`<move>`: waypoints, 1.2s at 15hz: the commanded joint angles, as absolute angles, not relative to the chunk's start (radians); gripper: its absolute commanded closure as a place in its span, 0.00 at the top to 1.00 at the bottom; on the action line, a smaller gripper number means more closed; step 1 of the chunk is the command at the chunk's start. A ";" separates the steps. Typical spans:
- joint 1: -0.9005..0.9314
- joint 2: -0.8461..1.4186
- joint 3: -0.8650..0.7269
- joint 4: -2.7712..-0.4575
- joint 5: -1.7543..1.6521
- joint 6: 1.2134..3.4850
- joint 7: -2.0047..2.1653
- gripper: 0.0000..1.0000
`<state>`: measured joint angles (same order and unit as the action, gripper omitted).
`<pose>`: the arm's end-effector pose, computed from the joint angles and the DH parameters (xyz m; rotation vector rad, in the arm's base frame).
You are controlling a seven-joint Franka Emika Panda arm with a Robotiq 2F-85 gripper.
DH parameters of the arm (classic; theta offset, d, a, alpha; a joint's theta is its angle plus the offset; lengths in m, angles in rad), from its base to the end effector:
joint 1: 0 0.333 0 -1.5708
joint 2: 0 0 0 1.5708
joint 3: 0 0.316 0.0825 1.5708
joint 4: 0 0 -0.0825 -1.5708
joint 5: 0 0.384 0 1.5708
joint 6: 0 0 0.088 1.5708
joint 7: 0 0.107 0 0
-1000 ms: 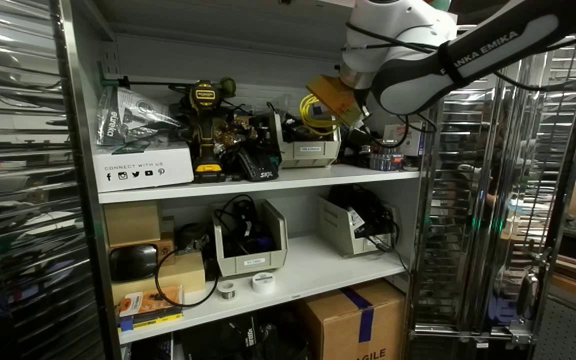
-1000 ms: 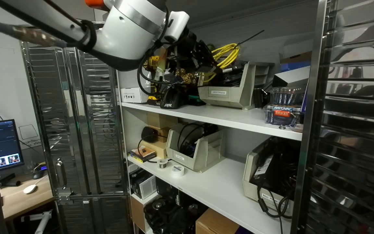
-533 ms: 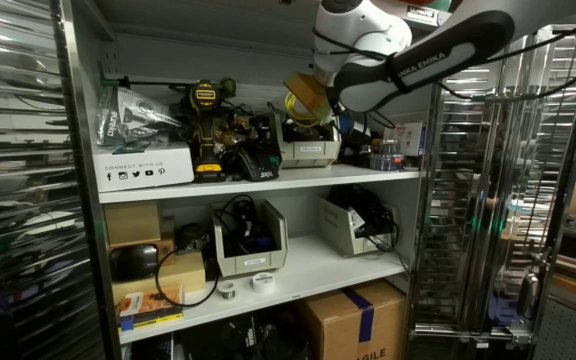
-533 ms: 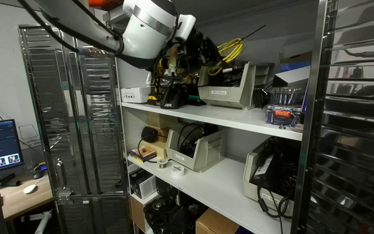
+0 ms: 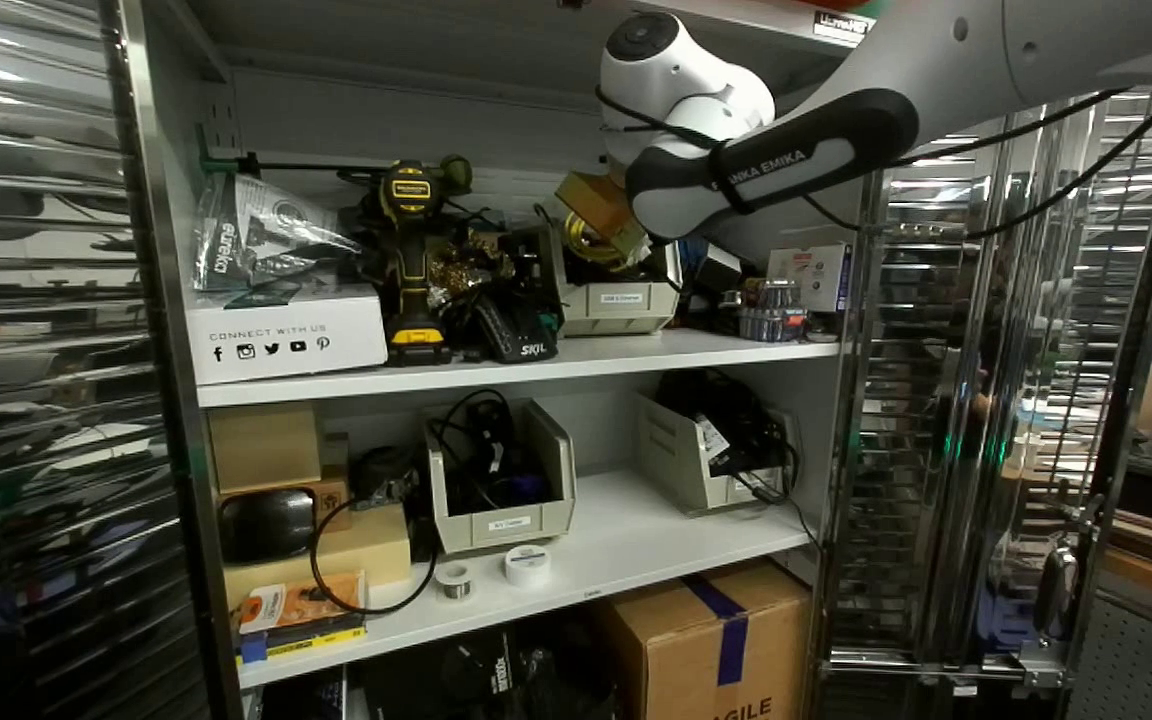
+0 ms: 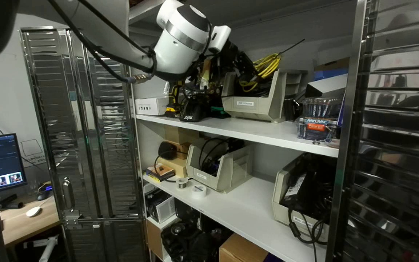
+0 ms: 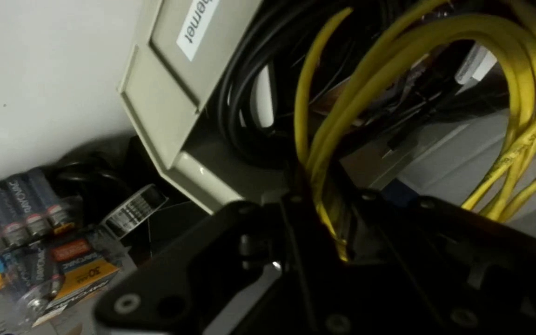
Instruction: Put the yellow cable in the gray box
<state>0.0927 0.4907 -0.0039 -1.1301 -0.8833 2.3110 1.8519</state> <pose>0.7440 0.0519 0.6168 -2.0611 1.7007 -1.5389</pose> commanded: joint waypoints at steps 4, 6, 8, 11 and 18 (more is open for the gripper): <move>0.080 0.592 0.034 -0.911 -0.787 2.190 1.573 0.04; 0.084 0.595 0.024 -0.892 -0.805 2.157 1.534 0.40; 0.085 0.587 0.015 -0.892 -0.820 2.148 1.519 0.41; 0.081 0.548 0.009 -0.942 -0.839 2.178 1.503 0.63; 0.058 0.469 0.059 -1.061 -0.775 2.208 1.382 1.00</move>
<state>0.0755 0.5487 0.0274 -0.9626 -0.8053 2.1747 1.4436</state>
